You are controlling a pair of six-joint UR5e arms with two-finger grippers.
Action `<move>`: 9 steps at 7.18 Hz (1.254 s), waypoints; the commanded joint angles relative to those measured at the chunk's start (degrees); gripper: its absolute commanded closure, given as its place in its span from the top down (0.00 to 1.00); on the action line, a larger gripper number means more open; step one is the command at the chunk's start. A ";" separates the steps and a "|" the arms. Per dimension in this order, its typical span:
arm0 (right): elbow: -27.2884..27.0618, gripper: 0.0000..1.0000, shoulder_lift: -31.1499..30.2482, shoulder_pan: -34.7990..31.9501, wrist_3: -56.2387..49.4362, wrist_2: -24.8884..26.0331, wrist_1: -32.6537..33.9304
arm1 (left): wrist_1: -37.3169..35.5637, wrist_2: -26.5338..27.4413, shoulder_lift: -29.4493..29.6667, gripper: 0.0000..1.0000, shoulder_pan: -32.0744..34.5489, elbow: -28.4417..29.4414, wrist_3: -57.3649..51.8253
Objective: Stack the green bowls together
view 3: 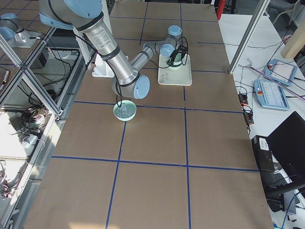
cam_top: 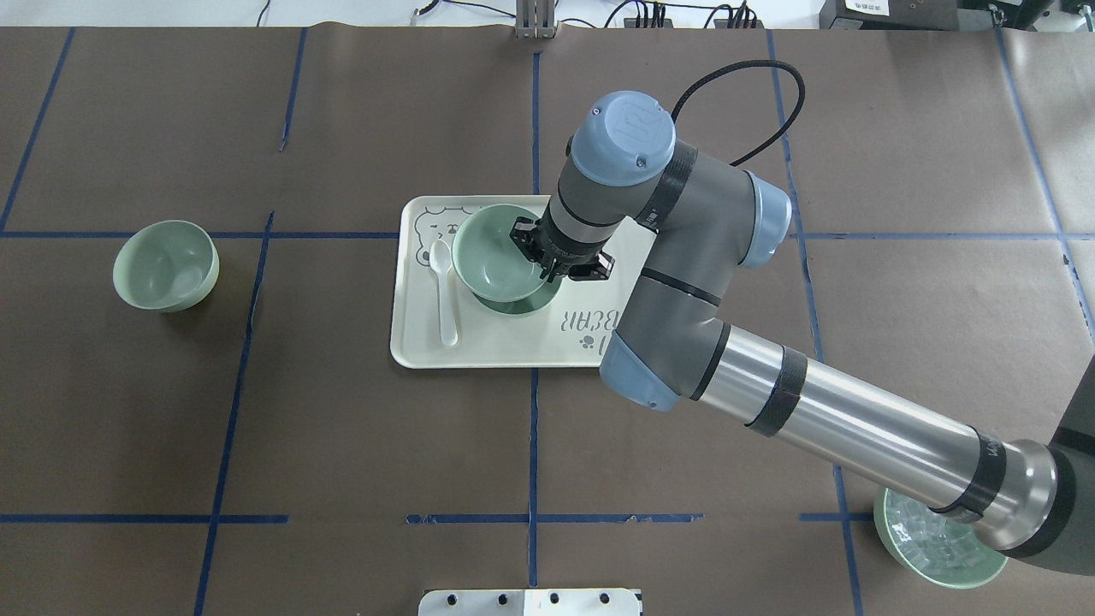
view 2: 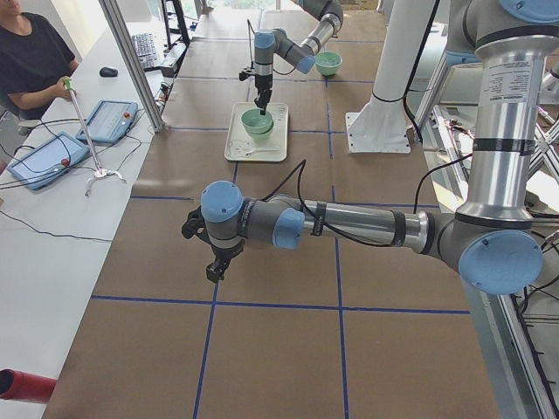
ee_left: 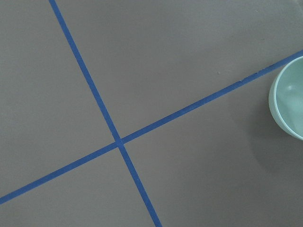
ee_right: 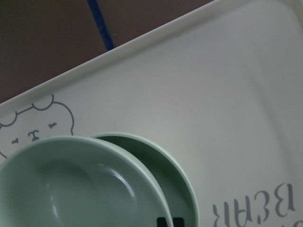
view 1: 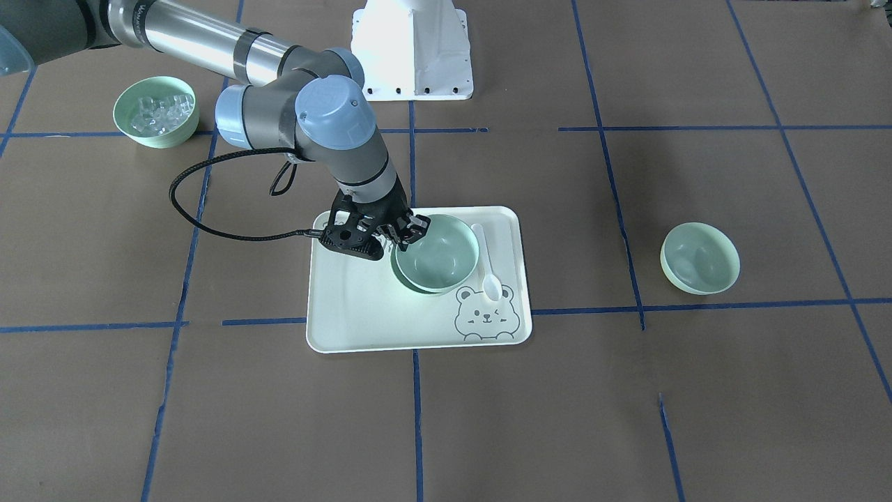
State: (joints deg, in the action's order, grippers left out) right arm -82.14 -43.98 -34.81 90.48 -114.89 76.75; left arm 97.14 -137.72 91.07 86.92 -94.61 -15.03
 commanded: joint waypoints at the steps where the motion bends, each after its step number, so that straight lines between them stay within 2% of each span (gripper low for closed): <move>1: 0.05 0.00 -0.23 0.00 -0.30 -0.07 0.07 | -0.02 0.00 -0.01 1.00 0.00 -0.14 0.00; 2: 0.05 0.10 -0.23 0.00 -0.39 -0.07 0.16 | -0.02 0.00 -0.01 1.00 0.00 -0.23 0.00; 3: 0.13 0.99 -0.66 0.00 -0.56 -0.07 0.16 | 0.07 -0.26 -0.01 1.00 0.00 -0.23 0.00; 5: -0.13 1.00 -0.75 -0.17 -0.83 -0.42 0.07 | 3.82 -0.53 -0.01 1.00 -0.35 0.12 2.18; 7: -1.87 1.00 -0.84 -2.35 -0.83 -2.25 0.16 | 12.67 0.17 0.07 1.00 -7.96 0.21 23.27; 8: -5.02 1.00 -3.02 -4.28 -0.83 -4.09 0.16 | 16.29 0.26 0.25 1.00 -13.83 0.21 35.39; 9: -10.01 1.00 -8.17 -6.48 -0.91 -5.85 0.07 | 20.07 2.61 0.86 1.00 -20.33 1.34 43.86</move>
State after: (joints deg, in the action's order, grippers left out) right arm -87.06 -47.41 -38.74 89.63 -118.58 76.88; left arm 112.35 -136.99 91.40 74.07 -94.16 16.75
